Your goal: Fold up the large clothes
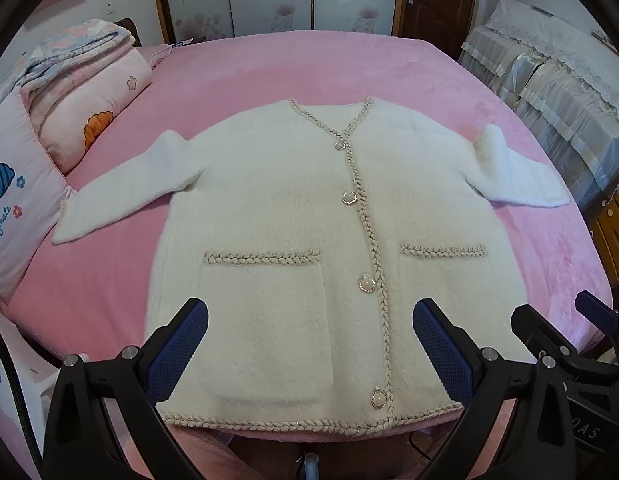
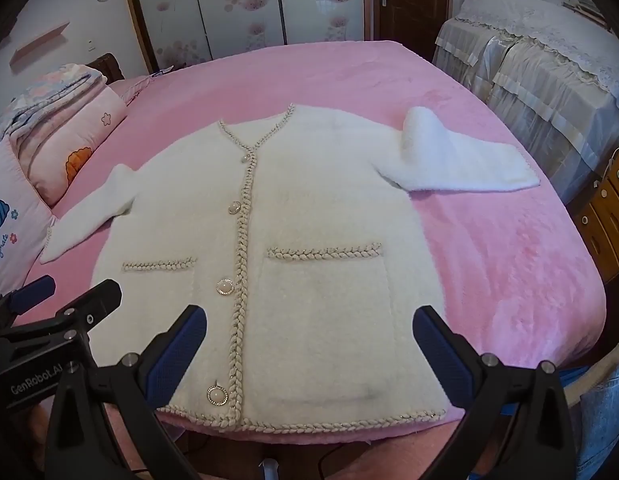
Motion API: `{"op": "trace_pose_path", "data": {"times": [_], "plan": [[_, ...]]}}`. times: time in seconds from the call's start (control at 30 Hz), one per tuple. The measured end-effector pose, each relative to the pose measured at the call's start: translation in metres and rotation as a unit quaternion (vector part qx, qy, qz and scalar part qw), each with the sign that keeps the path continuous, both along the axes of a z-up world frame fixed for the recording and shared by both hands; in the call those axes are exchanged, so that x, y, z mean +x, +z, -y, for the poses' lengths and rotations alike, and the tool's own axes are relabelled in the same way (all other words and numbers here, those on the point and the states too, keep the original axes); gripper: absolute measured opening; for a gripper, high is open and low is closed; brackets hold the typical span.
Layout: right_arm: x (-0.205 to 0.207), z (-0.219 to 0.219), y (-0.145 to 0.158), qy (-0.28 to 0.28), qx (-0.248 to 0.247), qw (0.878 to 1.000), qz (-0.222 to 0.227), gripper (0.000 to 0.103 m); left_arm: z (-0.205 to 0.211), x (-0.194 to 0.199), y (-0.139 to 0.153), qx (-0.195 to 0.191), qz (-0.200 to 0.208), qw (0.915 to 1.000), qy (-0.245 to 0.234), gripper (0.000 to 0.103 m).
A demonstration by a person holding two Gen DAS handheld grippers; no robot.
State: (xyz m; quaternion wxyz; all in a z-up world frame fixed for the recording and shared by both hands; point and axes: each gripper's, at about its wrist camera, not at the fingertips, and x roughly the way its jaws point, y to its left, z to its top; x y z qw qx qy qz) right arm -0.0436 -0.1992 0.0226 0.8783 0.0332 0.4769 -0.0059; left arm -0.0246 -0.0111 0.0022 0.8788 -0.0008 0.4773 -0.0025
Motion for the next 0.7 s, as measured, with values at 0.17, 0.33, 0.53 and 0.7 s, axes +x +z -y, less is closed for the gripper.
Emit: {"op": "trace_pose_path", "data": {"times": [0.17,0.33,0.53,0.7], "plan": [[-0.005,0.002,0.003,0.000,0.003,1.000,0.003,0.103,0.003,-0.002,0.000,0.003,0.000,1.0000,0.000,0.101],[-0.007,0.003,0.005,-0.001,0.007,1.000,0.003,0.103,0.003,-0.003,0.001,0.003,0.000,1.0000,0.000,0.101],[-0.007,0.004,0.005,-0.001,0.007,1.000,0.003,0.103,0.003,-0.008,0.002,0.006,0.001,1.0000,0.000,0.101],[-0.009,0.003,0.006,-0.001,0.007,1.000,0.005,0.103,0.004,-0.013,0.005,0.008,0.003,1.0000,0.001,0.101]]}}
